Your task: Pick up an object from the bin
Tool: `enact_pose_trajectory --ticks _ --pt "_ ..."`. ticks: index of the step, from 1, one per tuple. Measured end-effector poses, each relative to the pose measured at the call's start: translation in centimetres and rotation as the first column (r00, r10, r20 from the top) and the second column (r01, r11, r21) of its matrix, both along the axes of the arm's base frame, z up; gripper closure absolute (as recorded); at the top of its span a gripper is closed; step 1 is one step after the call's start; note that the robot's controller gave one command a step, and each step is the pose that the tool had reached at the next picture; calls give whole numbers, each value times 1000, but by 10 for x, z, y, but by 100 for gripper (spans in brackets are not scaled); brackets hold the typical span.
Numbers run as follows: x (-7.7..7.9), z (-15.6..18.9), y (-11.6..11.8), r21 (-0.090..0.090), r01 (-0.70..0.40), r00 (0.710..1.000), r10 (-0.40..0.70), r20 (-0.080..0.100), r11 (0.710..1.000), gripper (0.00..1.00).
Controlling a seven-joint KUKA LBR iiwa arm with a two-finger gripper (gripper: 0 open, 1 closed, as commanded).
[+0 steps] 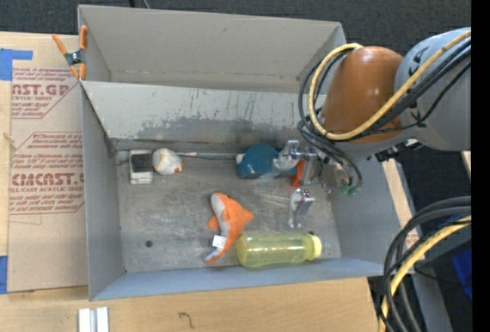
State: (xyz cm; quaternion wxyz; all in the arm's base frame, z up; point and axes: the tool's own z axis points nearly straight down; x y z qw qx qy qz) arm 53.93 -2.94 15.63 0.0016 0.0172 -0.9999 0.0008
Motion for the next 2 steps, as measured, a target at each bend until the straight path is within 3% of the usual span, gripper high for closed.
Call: enact_pose_trajectory --ticks 1,2 --pt "0 16 28 5 -9 1000 9 4 1000 0" --pt "-18 -1 34 1 -36 999 36 9 999 0"
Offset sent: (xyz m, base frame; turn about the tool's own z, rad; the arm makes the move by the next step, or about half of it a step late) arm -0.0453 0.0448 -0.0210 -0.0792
